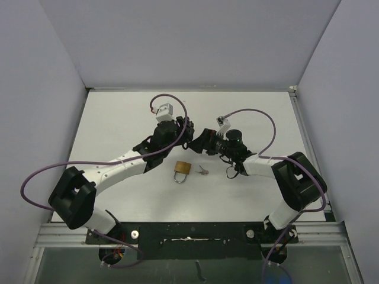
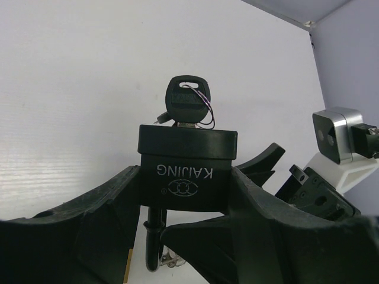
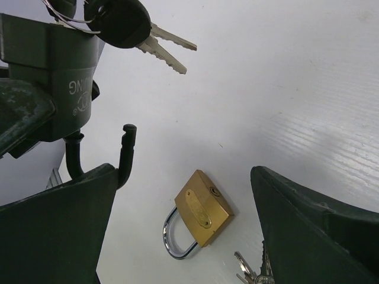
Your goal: Unlock with the key
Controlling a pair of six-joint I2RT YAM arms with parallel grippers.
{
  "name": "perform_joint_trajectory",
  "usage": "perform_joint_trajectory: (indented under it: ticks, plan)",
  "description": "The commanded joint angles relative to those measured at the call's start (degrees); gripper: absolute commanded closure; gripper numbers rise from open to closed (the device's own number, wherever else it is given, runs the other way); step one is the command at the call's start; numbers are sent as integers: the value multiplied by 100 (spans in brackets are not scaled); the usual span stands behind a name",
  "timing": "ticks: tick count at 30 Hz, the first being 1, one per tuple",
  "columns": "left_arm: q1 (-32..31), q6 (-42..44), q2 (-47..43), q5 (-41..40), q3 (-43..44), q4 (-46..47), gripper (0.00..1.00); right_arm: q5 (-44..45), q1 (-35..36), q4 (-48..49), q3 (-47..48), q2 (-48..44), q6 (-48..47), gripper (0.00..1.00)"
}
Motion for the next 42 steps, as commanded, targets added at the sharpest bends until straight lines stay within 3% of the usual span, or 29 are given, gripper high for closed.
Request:
perform_joint_trajectory:
  ticks: [1, 17, 27, 35, 42]
  plan:
    - [5, -247, -482, 164, 97, 920, 100, -47, -56, 335, 70, 27, 27, 2]
    - [-4, -712, -268, 235, 5, 1345, 100, -245, -41, 454, 185, 257, -7, 2]
    - [162, -129, -49, -539, -9, 699, 100, -43, -630, 747, -455, -860, -10, 2]
    - [550, 585, 473, -1181, 376, -194, 100, 154, -941, -439, -524, -1889, -611, 2]
    - [902, 1230, 1020, -1787, 703, -371, 100, 98, -954, -657, -542, -2094, -756, 2]
